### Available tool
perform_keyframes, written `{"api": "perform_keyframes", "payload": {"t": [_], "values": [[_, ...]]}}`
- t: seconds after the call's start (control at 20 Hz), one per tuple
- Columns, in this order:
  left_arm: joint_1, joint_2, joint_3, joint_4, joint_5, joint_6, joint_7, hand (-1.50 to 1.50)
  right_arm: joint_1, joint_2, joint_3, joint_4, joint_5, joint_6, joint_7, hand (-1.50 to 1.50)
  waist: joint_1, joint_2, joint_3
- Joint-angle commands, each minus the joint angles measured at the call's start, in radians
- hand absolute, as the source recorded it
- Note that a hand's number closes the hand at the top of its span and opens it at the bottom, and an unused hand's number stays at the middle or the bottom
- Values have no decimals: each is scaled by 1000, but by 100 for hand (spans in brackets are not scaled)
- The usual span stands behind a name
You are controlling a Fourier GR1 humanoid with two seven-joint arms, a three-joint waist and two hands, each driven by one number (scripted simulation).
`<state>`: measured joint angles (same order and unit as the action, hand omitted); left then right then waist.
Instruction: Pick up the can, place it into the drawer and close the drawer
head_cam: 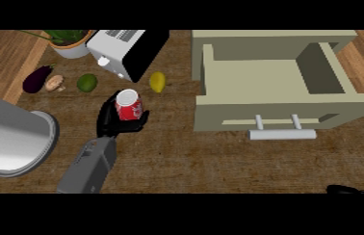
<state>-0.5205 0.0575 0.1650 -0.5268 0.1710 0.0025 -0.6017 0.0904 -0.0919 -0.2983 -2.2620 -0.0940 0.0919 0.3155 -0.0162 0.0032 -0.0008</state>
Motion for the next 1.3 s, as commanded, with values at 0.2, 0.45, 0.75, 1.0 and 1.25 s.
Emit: {"api": "perform_keyframes", "payload": {"t": [0.2,0.45,0.75,1.0,1.25], "values": [[-136,-10,-43,-100,-10,31,194,150,56,57,41,-4,62,-2,-72,-150,14,-6,1],[-200,-57,-126,-181,-14,127,236,150,-22,-25,-34,-22,-13,-13,55,-150,7,-4,1],[-242,-57,-228,-416,23,182,511,150,4,-24,-59,-15,-15,1,11,-150,12,-9,1],[-342,-57,-219,-493,17,239,646,150,-4,18,28,-34,61,-23,32,-150,11,-5,1],[-484,-57,-245,-443,-5,295,717,150,-6,-1,-16,-22,10,-7,21,-150,1,-3,1]]}}
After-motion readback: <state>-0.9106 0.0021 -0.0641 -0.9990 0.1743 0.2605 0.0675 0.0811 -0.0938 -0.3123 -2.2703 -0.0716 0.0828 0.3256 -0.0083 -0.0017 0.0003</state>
